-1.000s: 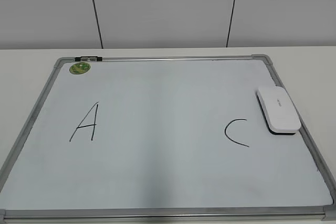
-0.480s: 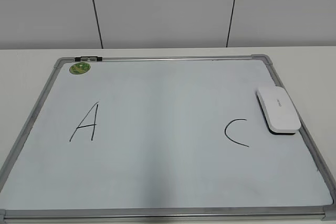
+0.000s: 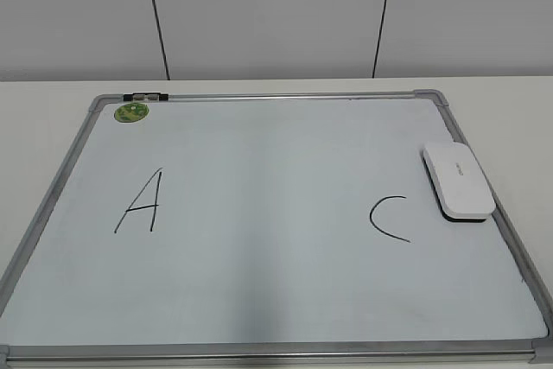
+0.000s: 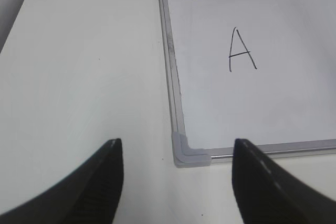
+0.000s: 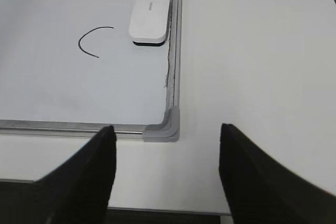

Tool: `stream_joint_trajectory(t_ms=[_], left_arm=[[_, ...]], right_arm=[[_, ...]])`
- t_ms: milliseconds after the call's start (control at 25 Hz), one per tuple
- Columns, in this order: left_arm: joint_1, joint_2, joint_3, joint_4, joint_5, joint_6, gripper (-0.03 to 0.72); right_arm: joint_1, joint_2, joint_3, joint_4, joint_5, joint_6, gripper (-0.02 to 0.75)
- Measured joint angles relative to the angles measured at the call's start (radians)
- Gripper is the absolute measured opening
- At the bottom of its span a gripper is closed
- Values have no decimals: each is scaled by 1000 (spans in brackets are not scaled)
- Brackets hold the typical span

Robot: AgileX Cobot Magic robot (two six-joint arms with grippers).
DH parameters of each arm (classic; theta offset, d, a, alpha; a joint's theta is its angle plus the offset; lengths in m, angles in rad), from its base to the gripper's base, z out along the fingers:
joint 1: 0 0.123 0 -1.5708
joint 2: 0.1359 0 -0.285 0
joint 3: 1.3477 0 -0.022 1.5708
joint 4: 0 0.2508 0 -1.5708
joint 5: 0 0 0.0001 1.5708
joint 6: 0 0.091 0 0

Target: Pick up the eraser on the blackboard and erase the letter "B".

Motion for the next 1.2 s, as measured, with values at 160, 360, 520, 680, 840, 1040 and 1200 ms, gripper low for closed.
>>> stream_joint_trajectory(t_ms=[160,360,520,680,840,1040,1200], left_arm=[[0,0,0,0,0,0,473],[0,0,0,0,0,0,473],[0,0,0,0,0,0,473],[0,0,0,0,0,0,473],[0,0,0,0,0,0,473],[0,0,0,0,0,0,473],[0,0,0,0,0,0,473]], right_arm=[[0,0,0,8,0,-14,461],[0,0,0,10,0,-18,461],[0,0,0,12,-1,-20,461],[0,0,0,12,-1,-20,461],[0,0,0,12,-1,-20,461],[0,0,0,12,-1,-20,461],[0,0,0,12,-2,-20,461]])
